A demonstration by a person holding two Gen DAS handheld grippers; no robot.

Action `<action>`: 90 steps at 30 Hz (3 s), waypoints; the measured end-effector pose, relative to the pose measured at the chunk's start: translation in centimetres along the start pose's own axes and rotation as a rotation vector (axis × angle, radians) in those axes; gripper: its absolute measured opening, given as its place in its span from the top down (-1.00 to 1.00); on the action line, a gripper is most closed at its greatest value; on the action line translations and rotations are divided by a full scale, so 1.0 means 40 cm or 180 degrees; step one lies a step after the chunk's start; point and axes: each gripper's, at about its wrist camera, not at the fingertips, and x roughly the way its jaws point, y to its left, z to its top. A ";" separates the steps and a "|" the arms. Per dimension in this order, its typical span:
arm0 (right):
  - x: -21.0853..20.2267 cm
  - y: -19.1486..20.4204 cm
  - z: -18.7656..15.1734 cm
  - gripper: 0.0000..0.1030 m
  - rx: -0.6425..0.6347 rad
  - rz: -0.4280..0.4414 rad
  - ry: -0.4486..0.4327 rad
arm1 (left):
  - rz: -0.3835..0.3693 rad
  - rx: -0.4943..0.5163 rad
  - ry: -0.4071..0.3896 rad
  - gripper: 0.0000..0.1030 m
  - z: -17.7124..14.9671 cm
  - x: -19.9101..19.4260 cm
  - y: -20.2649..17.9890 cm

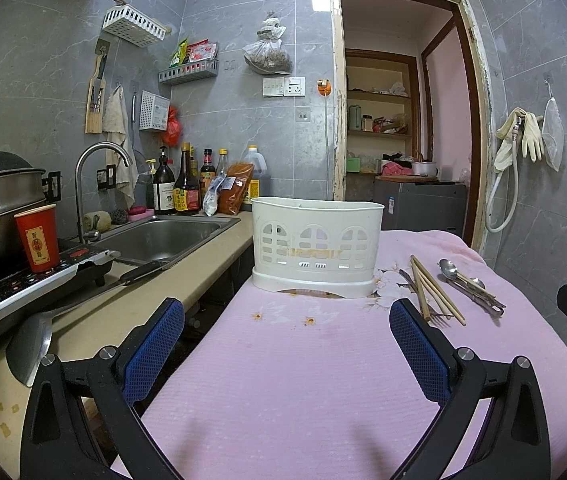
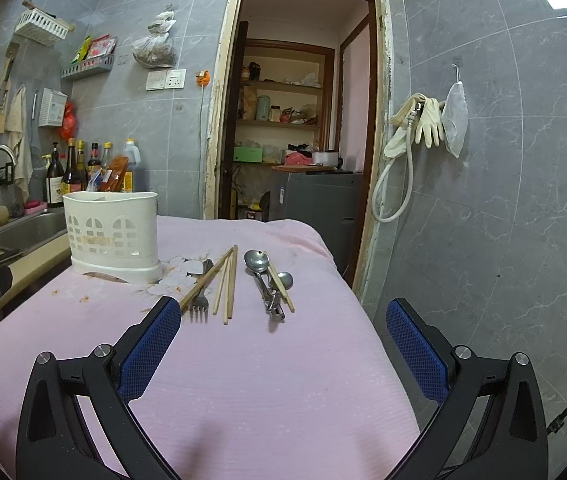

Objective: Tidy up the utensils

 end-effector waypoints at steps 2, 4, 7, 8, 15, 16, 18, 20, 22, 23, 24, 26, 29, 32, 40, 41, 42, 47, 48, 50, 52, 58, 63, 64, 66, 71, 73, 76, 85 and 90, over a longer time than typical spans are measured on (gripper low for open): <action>0.000 0.001 0.000 -1.00 -0.0003 -0.0002 0.0002 | -0.0001 0.0001 0.0001 -0.96 0.000 0.000 0.000; 0.000 0.000 0.000 -1.00 0.0001 -0.0005 0.0001 | 0.0002 0.0002 0.0000 -0.96 0.000 0.000 0.000; 0.001 0.000 0.000 -1.00 0.0003 -0.0001 0.0002 | 0.0000 0.0003 0.0002 -0.96 0.000 0.000 0.000; 0.000 0.000 0.000 -1.00 0.0003 0.0001 0.0000 | 0.0001 0.0004 0.0001 -0.96 0.000 -0.001 0.000; 0.007 0.000 -0.002 -1.00 0.0020 0.0046 0.0001 | -0.0011 0.0000 0.0018 -0.96 0.001 0.001 0.001; 0.010 -0.001 -0.001 -1.00 0.0022 0.0065 0.0003 | -0.0017 -0.0005 0.0021 -0.96 0.003 0.002 0.002; 0.018 -0.011 0.003 -1.00 0.0025 0.0125 0.0000 | -0.0037 -0.0002 0.0036 -0.96 0.011 0.006 0.002; 0.027 -0.023 0.009 -1.00 0.0018 0.0204 -0.0017 | -0.0066 0.0023 0.0062 -0.96 0.023 0.015 -0.002; 0.043 -0.036 0.020 -1.00 -0.0037 0.0304 -0.0025 | -0.0113 0.0072 0.0093 -0.96 0.043 0.030 -0.008; 0.051 -0.042 0.025 -1.00 -0.0057 0.0370 -0.0017 | -0.0152 0.0101 0.0125 -0.96 0.056 0.042 -0.012; 0.067 -0.053 0.035 -1.00 -0.0065 0.0472 0.0021 | -0.0194 0.0112 0.0155 -0.96 0.069 0.055 -0.015; 0.100 -0.074 0.054 -1.00 -0.0042 0.0618 0.0120 | -0.0284 0.0114 0.0221 -0.96 0.095 0.090 -0.022; 0.145 -0.103 0.080 -1.00 -0.0043 0.0768 0.0214 | -0.0566 0.0067 0.0404 -0.96 0.138 0.149 -0.035; 0.207 -0.131 0.107 -1.00 -0.0045 0.0856 0.0345 | -0.0829 0.0038 0.0624 -0.96 0.176 0.218 -0.056; 0.390 -0.174 0.149 -0.81 -0.0163 0.0982 0.0715 | -0.1173 0.0425 0.1013 -0.76 0.188 0.371 -0.180; 0.410 -0.173 0.150 -0.70 -0.0182 0.0990 0.0774 | -0.1206 0.0504 0.1090 -0.67 0.182 0.397 -0.203; 0.438 -0.172 0.147 -0.60 -0.0205 0.1016 0.0857 | -0.1242 0.0556 0.1157 -0.49 0.176 0.417 -0.218; 0.529 -0.164 0.132 -0.13 -0.0279 0.1109 0.1139 | -0.1455 0.0797 0.1552 0.12 0.130 0.533 -0.297; 0.548 -0.161 0.129 -0.02 -0.0300 0.1133 0.1187 | -0.1484 0.0848 0.1606 0.24 0.121 0.552 -0.312; 0.584 -0.155 0.127 0.12 -0.0331 0.1212 0.1288 | -0.1538 0.0920 0.1735 0.40 0.105 0.596 -0.337; 0.616 -0.148 0.128 0.26 -0.0343 0.1290 0.1384 | -0.1568 0.0914 0.1848 0.52 0.092 0.637 -0.351; 0.719 -0.130 0.135 0.64 -0.0322 0.1489 0.1707 | -0.1578 0.0825 0.2063 0.69 0.072 0.752 -0.373; 0.783 -0.123 0.133 0.77 -0.0251 0.1592 0.1946 | -0.1574 0.0793 0.2266 0.81 0.071 0.801 -0.372; 0.790 -0.121 0.133 0.77 -0.0244 0.1602 0.1978 | -0.1581 0.0811 0.2279 0.81 0.070 0.808 -0.373; 0.807 -0.117 0.133 0.78 -0.0230 0.1628 0.2045 | -0.1587 0.0895 0.2285 0.81 0.071 0.817 -0.376; 0.834 -0.103 0.127 0.80 -0.0234 0.1664 0.2143 | -0.1567 0.0910 0.2396 0.83 0.062 0.840 -0.409; 0.840 -0.098 0.123 0.82 -0.0246 0.1677 0.2189 | -0.1570 0.0881 0.2448 0.87 0.060 0.848 -0.410; 0.850 -0.098 0.117 0.84 -0.0219 0.1695 0.2244 | -0.1588 0.0828 0.2498 0.88 0.064 0.854 -0.413; 0.899 -0.131 0.112 0.87 0.0370 0.1874 0.2549 | -0.1694 0.0667 0.2820 0.88 0.064 0.863 -0.418; 0.883 -0.150 0.117 0.90 0.0548 0.1903 0.2516 | -0.1738 0.0505 0.2859 0.92 0.069 0.851 -0.413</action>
